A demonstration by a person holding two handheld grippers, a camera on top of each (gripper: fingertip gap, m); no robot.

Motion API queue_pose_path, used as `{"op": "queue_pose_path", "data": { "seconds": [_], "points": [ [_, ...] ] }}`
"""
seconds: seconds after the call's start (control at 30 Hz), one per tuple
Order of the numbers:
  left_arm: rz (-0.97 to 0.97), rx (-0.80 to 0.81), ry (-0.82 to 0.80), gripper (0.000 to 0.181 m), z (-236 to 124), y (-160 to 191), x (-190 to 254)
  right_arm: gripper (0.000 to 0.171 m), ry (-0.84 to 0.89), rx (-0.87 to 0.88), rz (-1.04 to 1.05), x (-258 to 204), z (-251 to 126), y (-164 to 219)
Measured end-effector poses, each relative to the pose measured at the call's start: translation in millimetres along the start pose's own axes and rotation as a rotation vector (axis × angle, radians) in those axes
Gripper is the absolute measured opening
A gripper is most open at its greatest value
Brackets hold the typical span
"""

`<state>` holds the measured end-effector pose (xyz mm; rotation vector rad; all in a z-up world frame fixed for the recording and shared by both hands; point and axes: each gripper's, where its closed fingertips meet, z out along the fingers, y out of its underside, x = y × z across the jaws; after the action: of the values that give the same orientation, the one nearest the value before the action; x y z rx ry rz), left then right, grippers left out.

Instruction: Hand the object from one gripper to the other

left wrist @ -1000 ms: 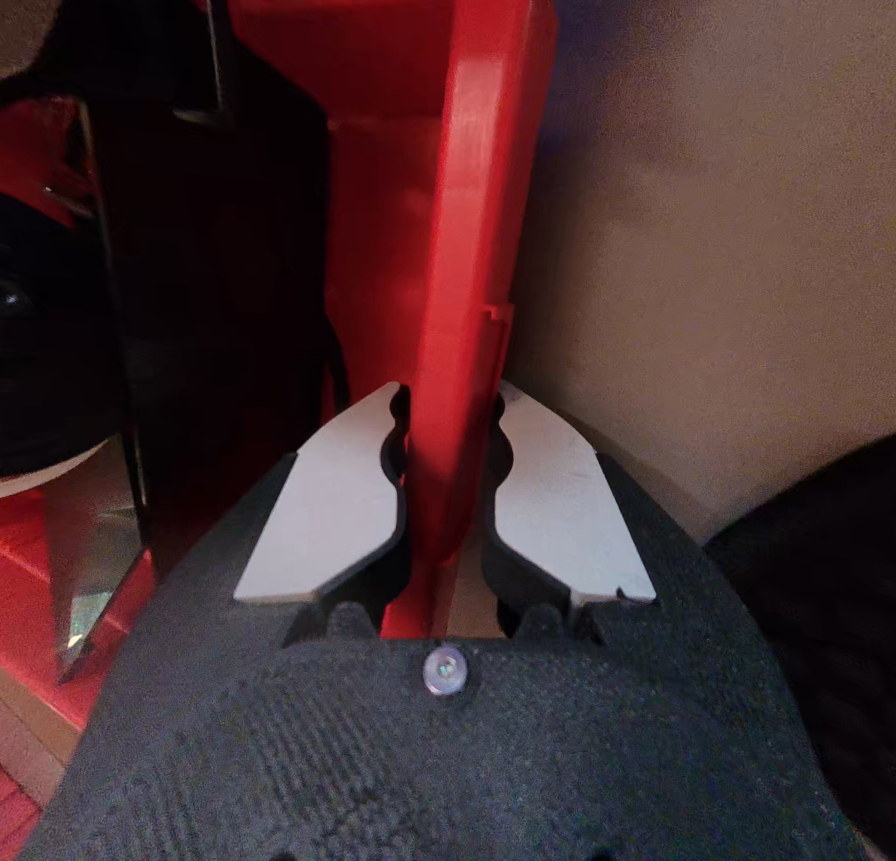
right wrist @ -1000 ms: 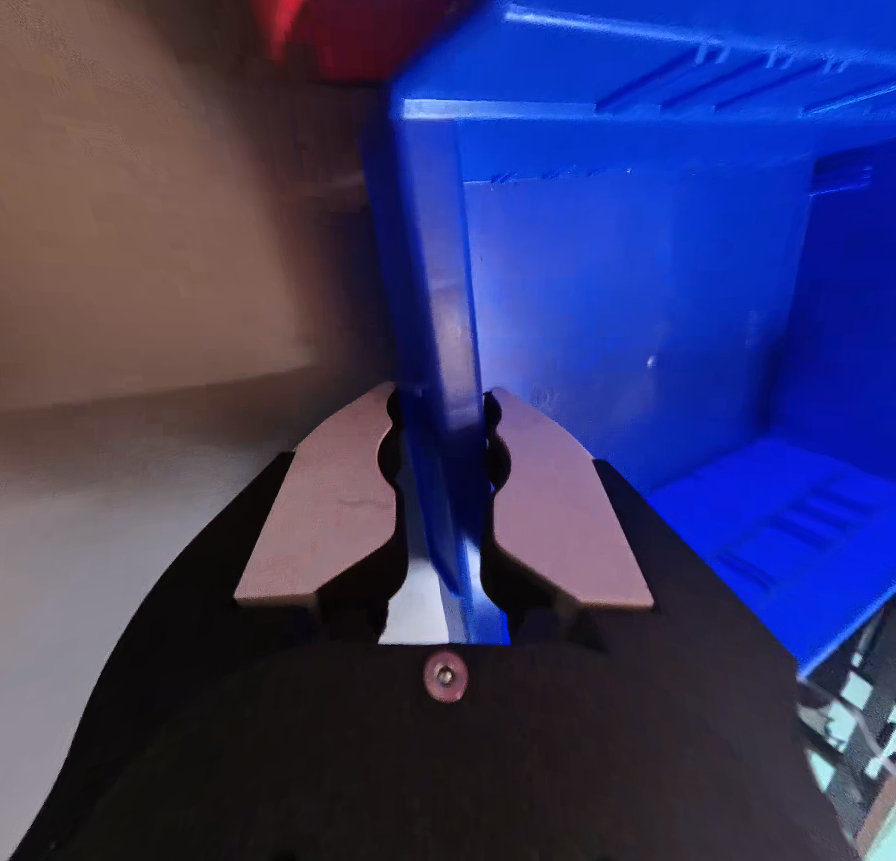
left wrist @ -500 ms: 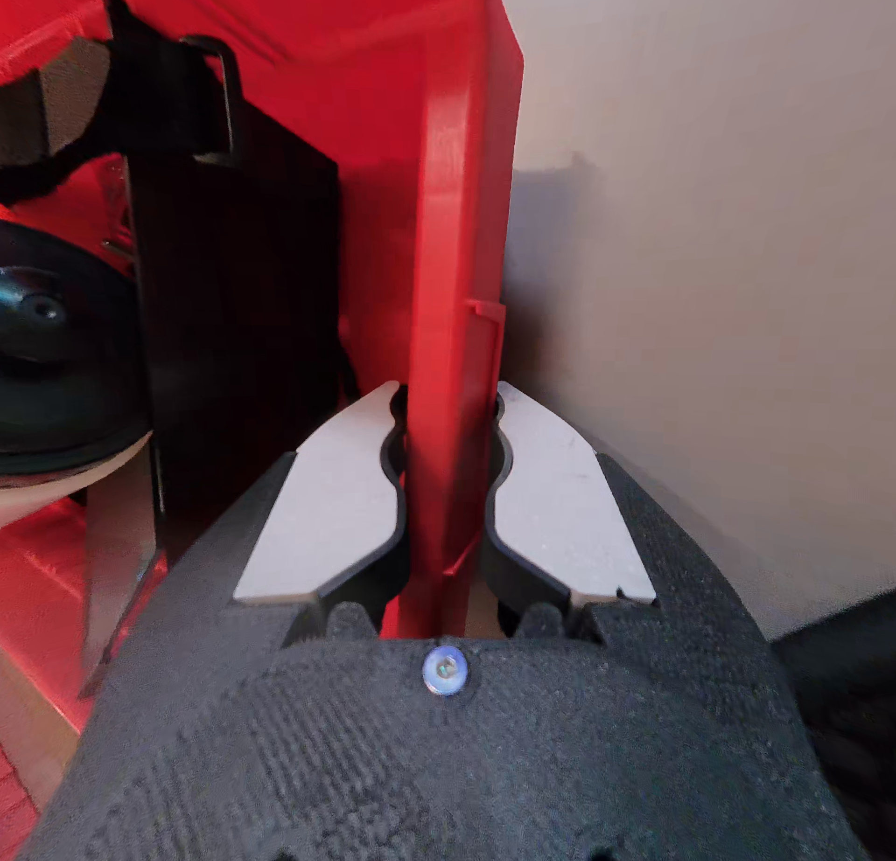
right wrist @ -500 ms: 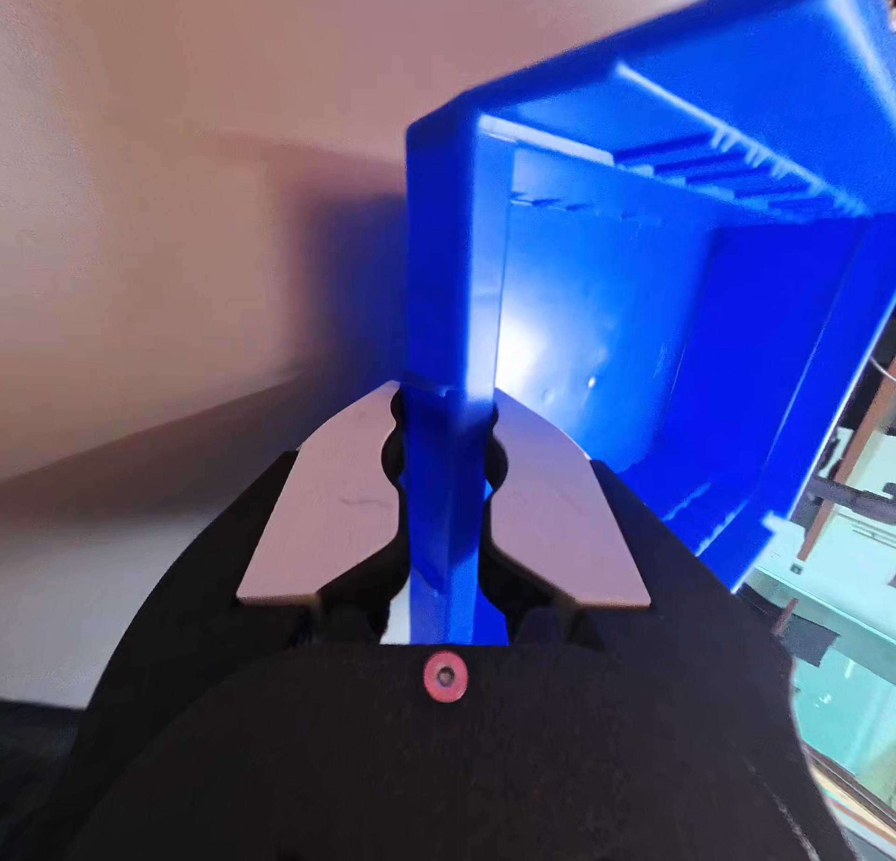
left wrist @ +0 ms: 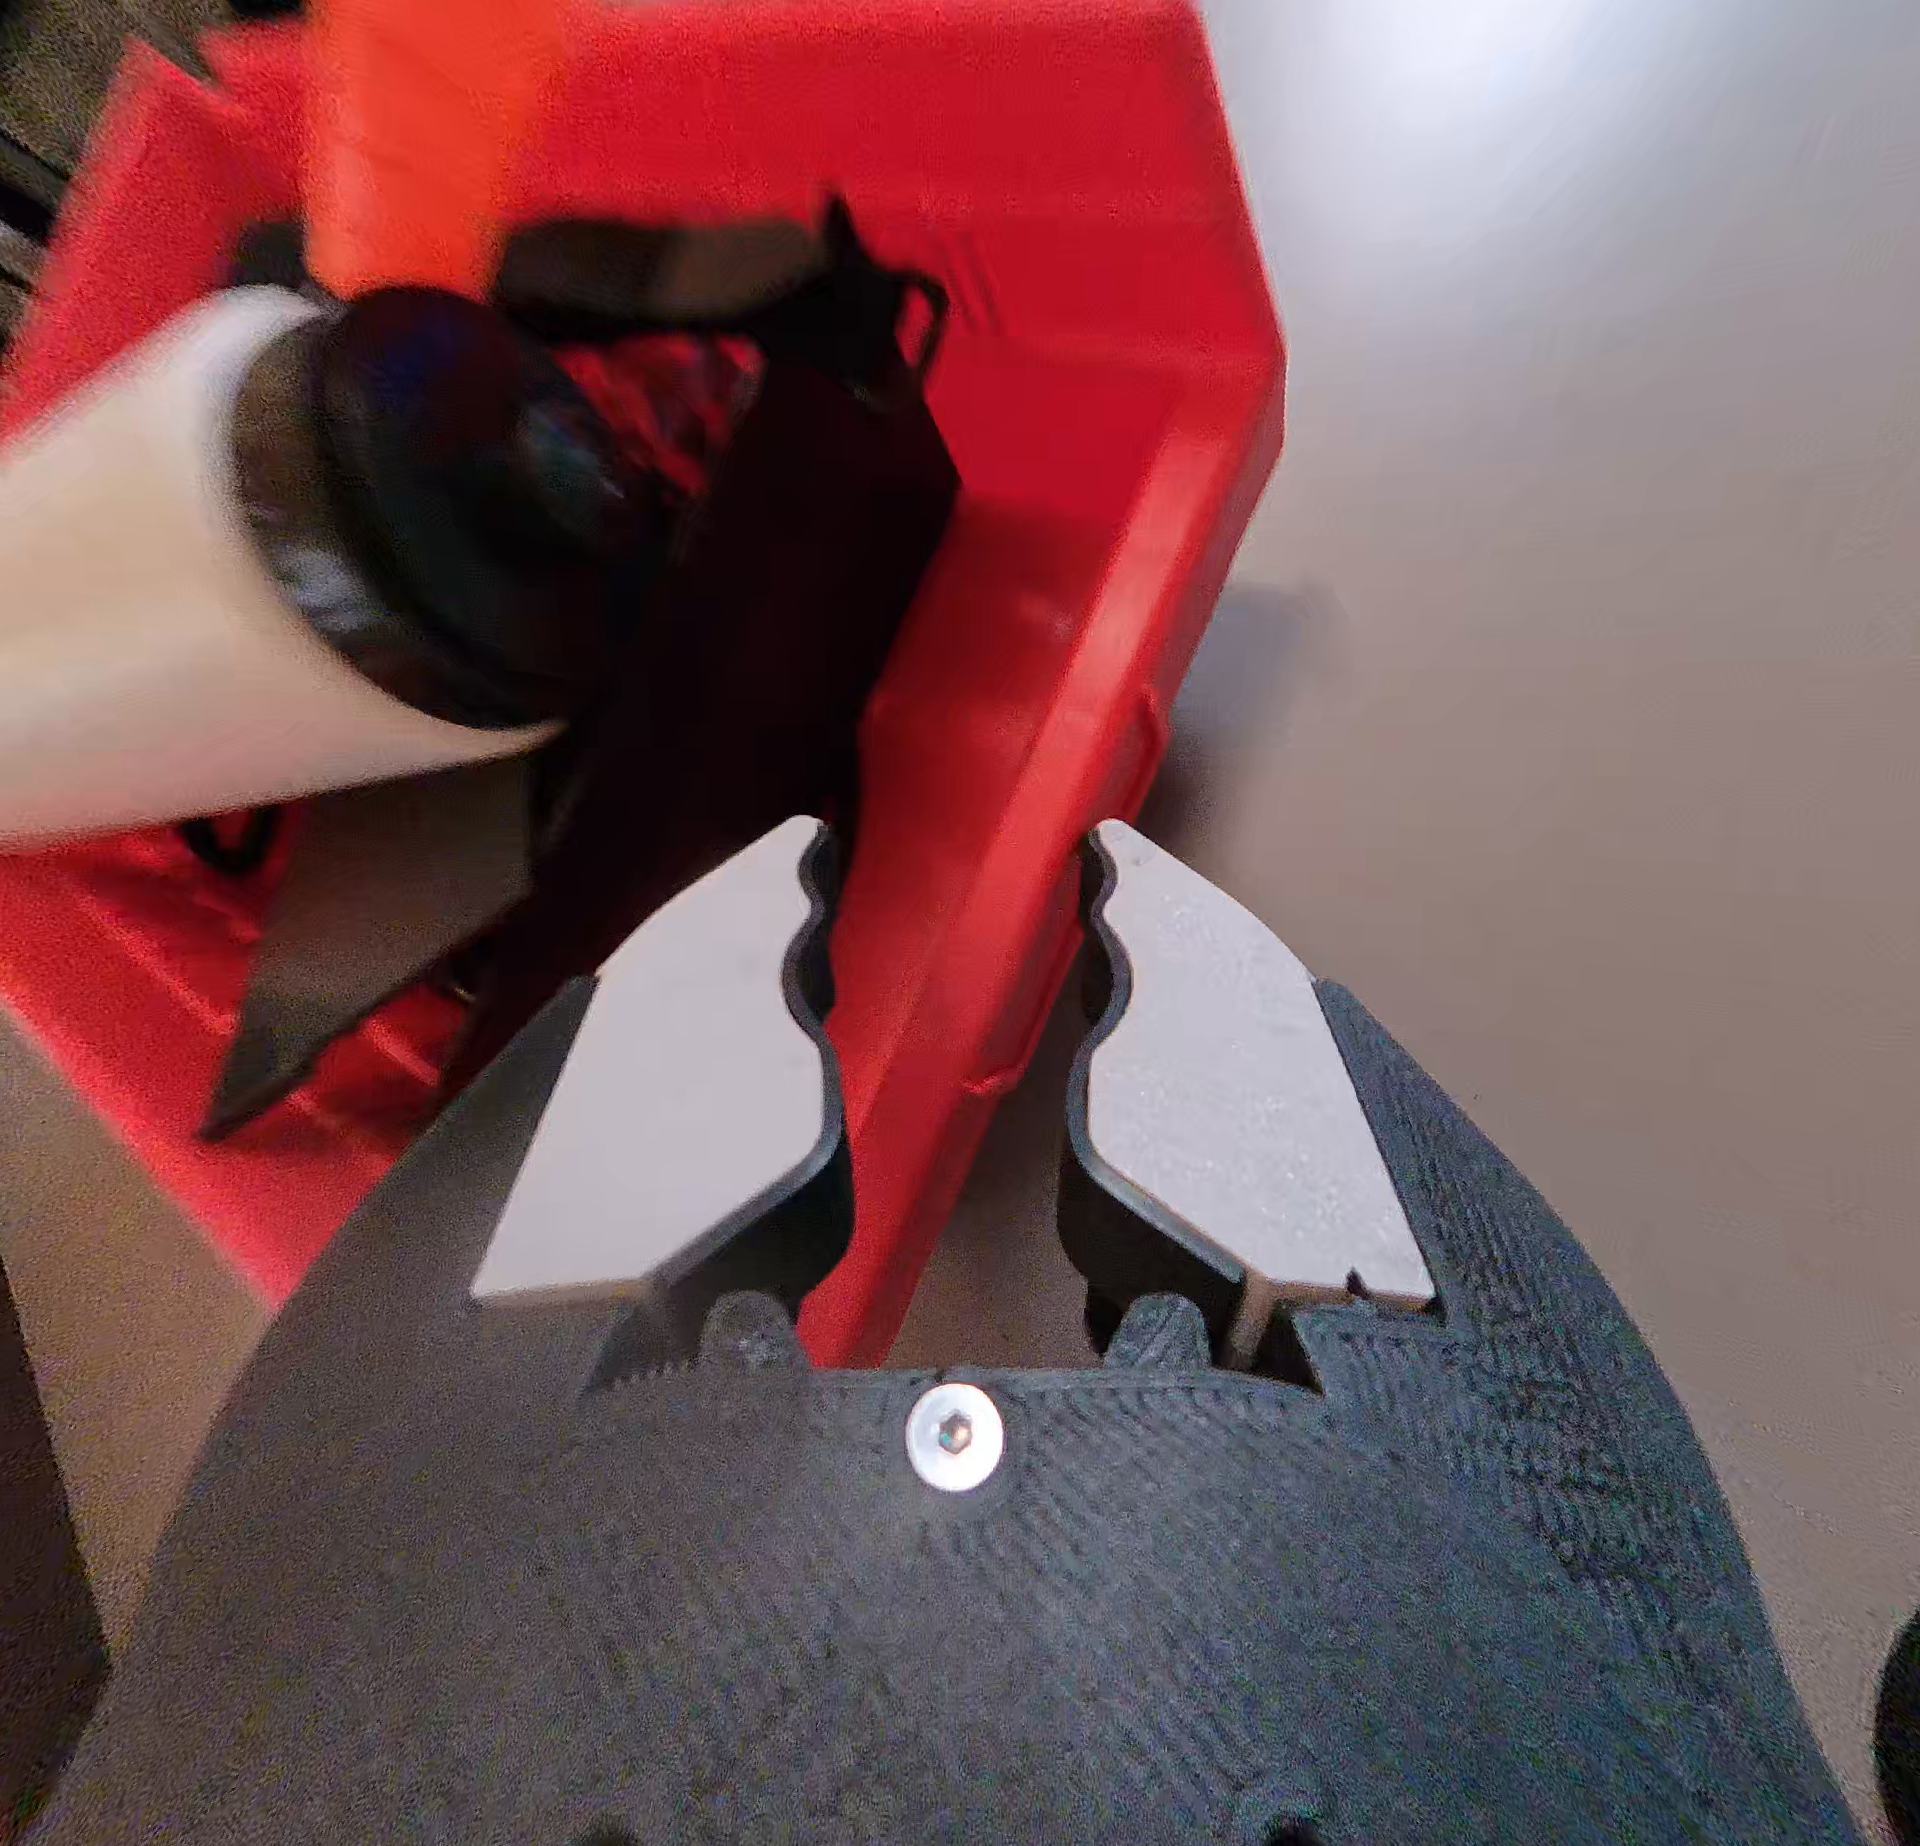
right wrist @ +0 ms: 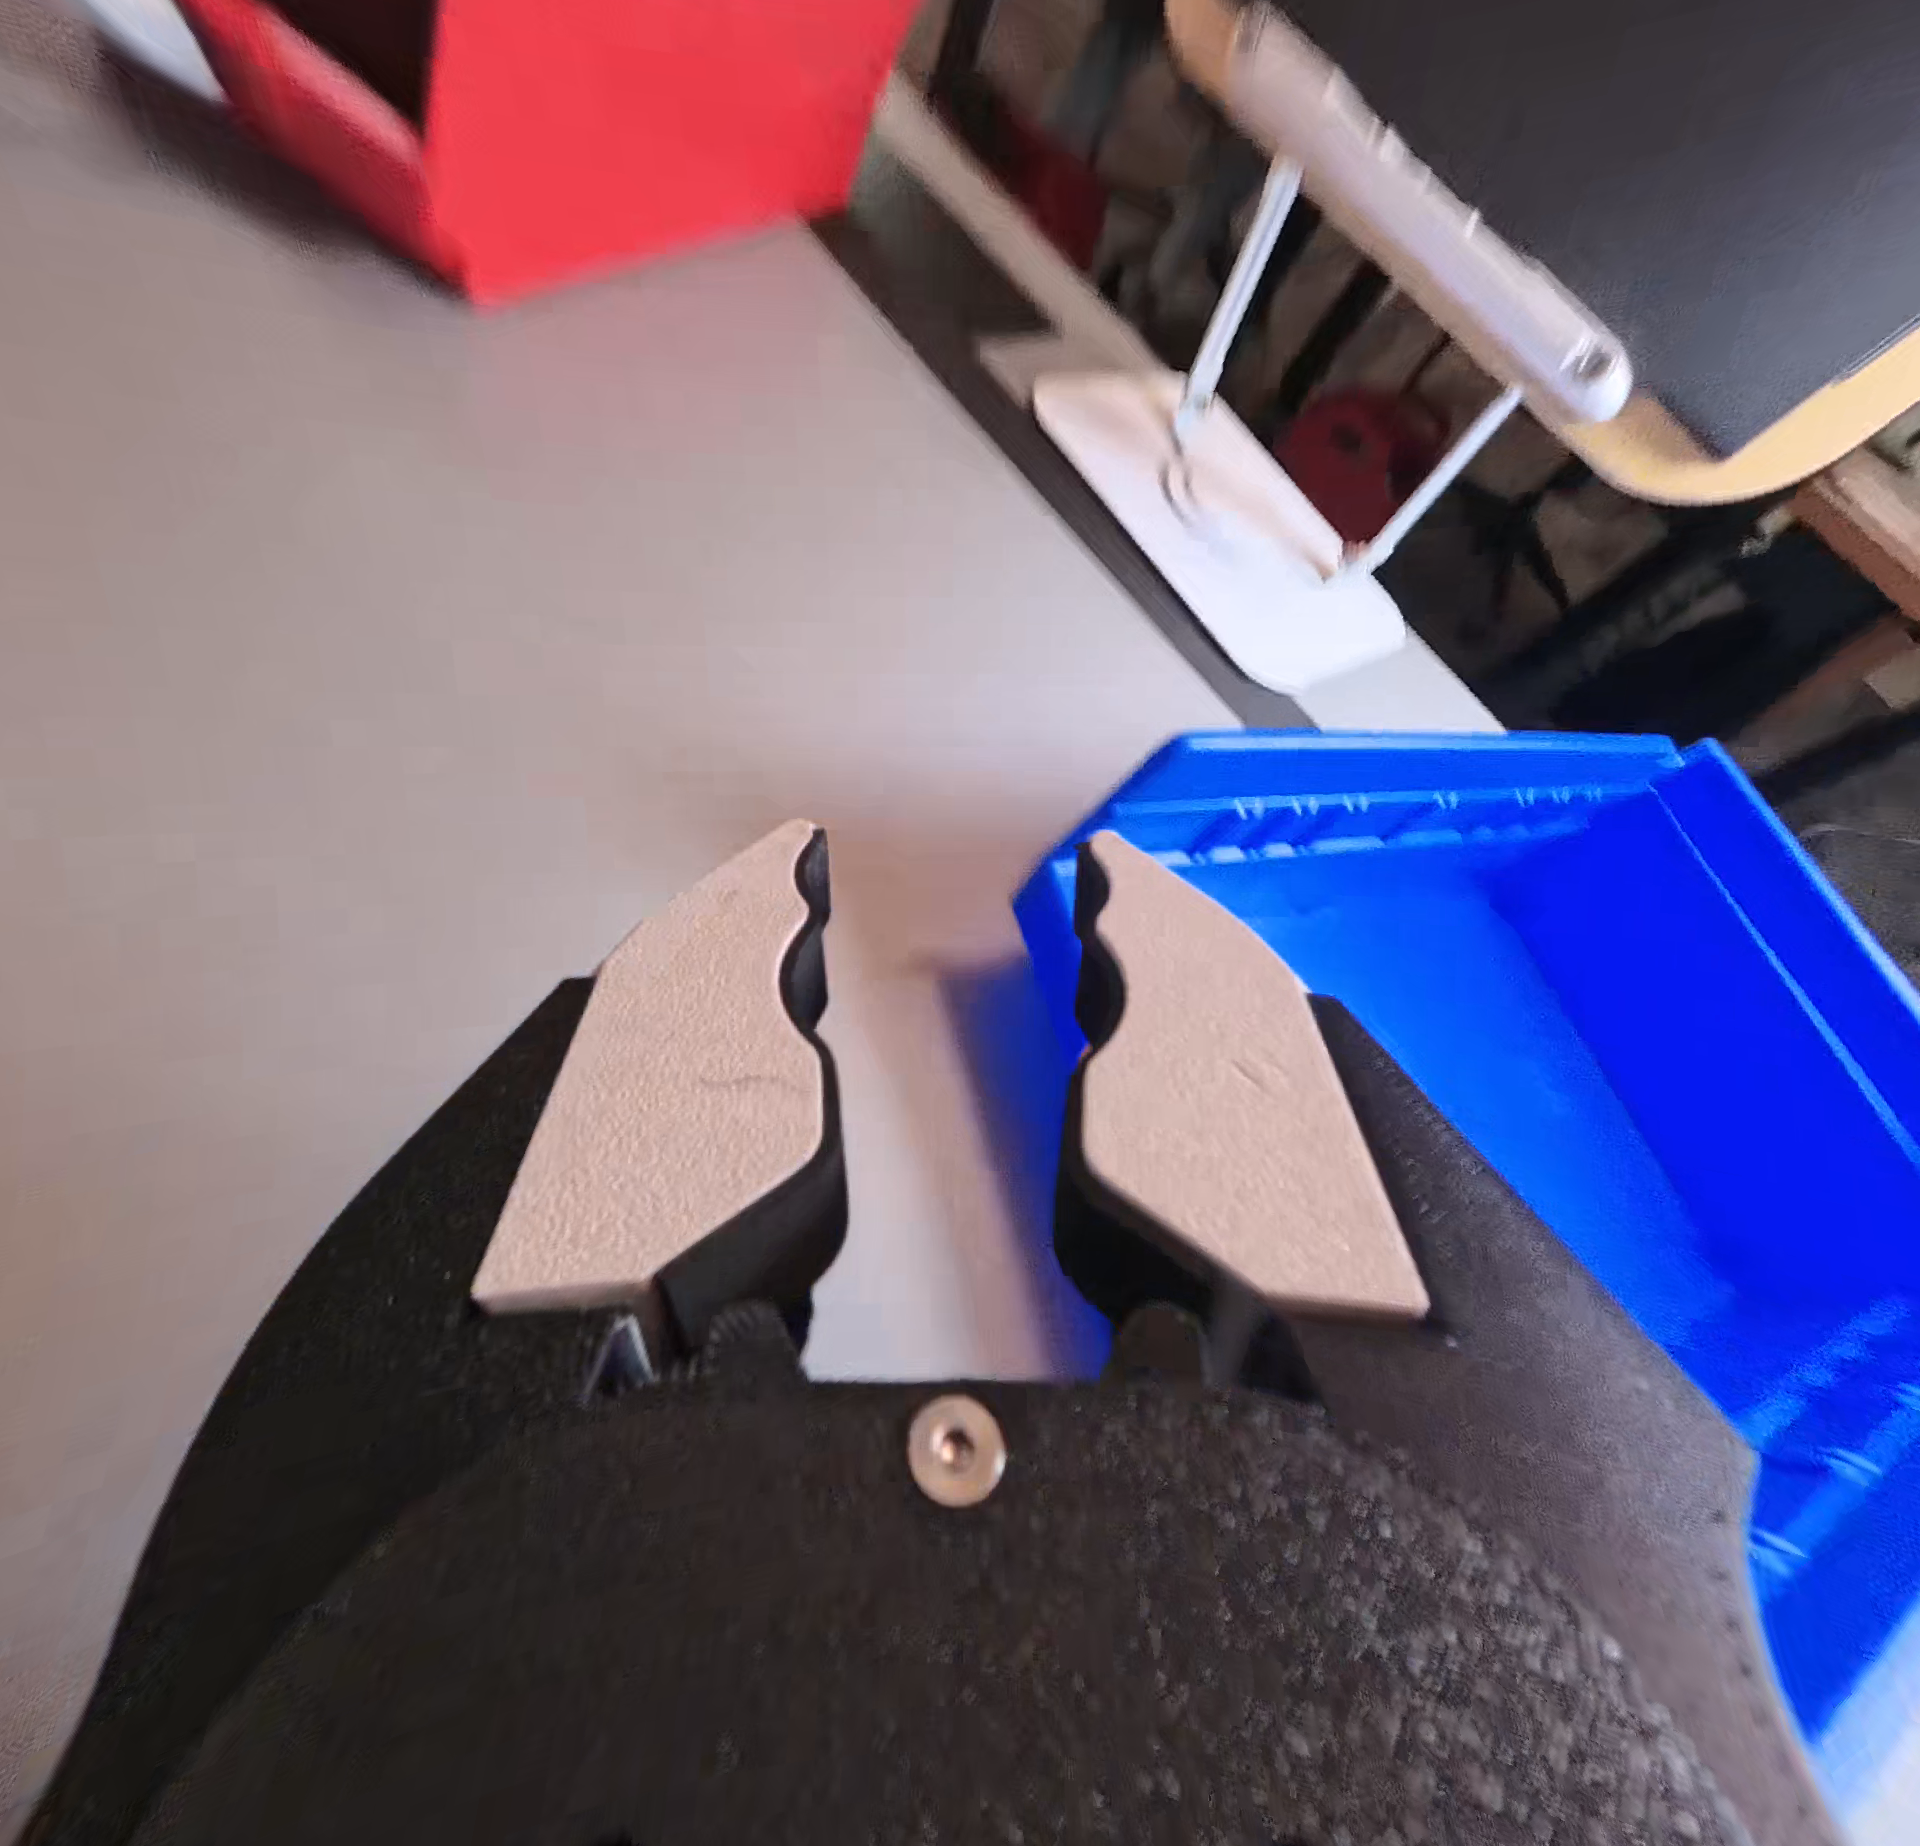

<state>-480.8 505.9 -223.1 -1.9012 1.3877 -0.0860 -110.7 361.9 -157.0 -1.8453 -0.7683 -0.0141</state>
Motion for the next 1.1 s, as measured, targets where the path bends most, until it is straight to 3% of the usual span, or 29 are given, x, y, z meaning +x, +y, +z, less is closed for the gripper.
{"op": "queue_pose_path", "data": {
  "seconds": [0.13, 0.2, 0.33, 0.43, 0.5, 0.6, 0.87, 0.97, 1.1],
  "points": [
    [-0.074, 0.207, -0.047, 0.039, -34, -47, -21, 0.041, -0.010, 0.239, 0.183, -21, 8, -12],
    [-0.001, 0.249, -0.144, 0.039, -41, -70, -36, 0.041, -0.023, 0.275, 0.223, -32, 19, -9],
    [0.227, 0.159, -0.290, 0.043, -22, -100, -56, 0.041, -0.044, 0.239, 0.160, -51, 28, -1],
    [0.368, 0.013, -0.303, 0.047, 9, -103, -64, 0.038, -0.066, 0.222, 0.138, -60, 28, 5],
    [0.471, -0.075, -0.349, 0.028, 23, -102, -76, 0.035, -0.061, 0.218, 0.120, -61, 27, 7],
    [0.506, -0.088, -0.343, 0.023, 17, -117, -88, 0.029, -0.064, 0.233, 0.135, -60, 24, 6],
    [0.065, 0.286, -0.189, 0.023, -106, -213, -140, 0.025, -0.080, 0.263, 0.153, -59, 18, 1],
    [-0.004, 0.467, -0.075, 0.023, -154, -244, -118, 0.026, -0.087, 0.305, 0.162, -57, 12, -11],
    [-0.065, 0.708, 0.215, 0.023, -187, -273, -46, 0.036, -0.160, 0.413, 0.209, -54, 0, -58]
  ]
}}
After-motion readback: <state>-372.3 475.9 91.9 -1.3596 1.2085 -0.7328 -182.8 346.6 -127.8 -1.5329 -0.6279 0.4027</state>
